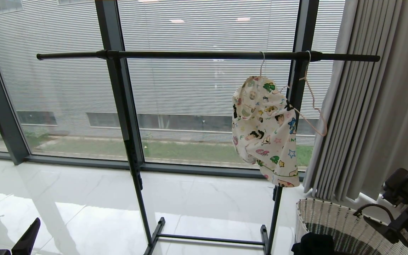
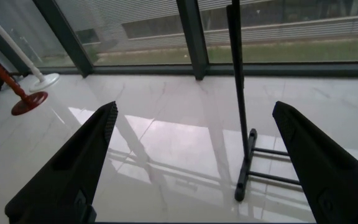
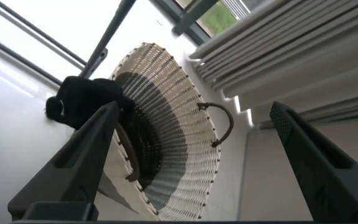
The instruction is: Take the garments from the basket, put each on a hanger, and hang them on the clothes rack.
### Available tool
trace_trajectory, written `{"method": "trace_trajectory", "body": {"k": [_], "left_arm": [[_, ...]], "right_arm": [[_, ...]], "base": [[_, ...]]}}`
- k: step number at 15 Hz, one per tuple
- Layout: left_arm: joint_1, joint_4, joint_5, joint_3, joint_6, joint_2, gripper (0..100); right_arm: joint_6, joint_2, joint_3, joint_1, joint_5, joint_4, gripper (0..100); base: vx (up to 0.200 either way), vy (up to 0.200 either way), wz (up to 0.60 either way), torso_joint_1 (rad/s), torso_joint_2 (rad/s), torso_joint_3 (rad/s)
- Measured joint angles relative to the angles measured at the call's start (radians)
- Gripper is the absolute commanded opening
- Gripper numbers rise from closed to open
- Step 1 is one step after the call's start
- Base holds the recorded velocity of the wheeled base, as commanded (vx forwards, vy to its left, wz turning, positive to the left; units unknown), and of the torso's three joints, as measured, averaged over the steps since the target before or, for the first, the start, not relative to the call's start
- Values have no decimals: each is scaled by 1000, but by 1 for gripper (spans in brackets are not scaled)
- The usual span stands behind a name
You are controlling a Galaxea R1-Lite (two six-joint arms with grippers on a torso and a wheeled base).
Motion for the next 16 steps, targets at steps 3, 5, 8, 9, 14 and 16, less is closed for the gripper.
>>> {"method": "trace_trajectory", "body": {"k": [3,5,8,9,14,16], "left_arm": [[1,0,0,-49,-14,33,100],[2,1,0,-58,-15,43,100],[2,1,0,-67,-16,65,100],[2,0,0,-69,-17,74,100],[2,0,0,-94,-19,112,100],[1,0,0,-103,-20,125,100]], "right_arm": [[-55,99,1,2,40,0,100],[-76,188,2,16,52,0,100],[-82,336,1,66,56,-3,100],[-83,385,0,85,56,-5,100],[-79,612,-8,166,56,-124,100],[-78,702,-12,171,52,-196,100]], "base": [[0,0,0,0,0,0],[0,0,0,0,0,0],[0,0,0,0,0,0],[0,0,0,0,0,0],[0,0,0,0,0,0],[0,0,0,0,0,0]]}}
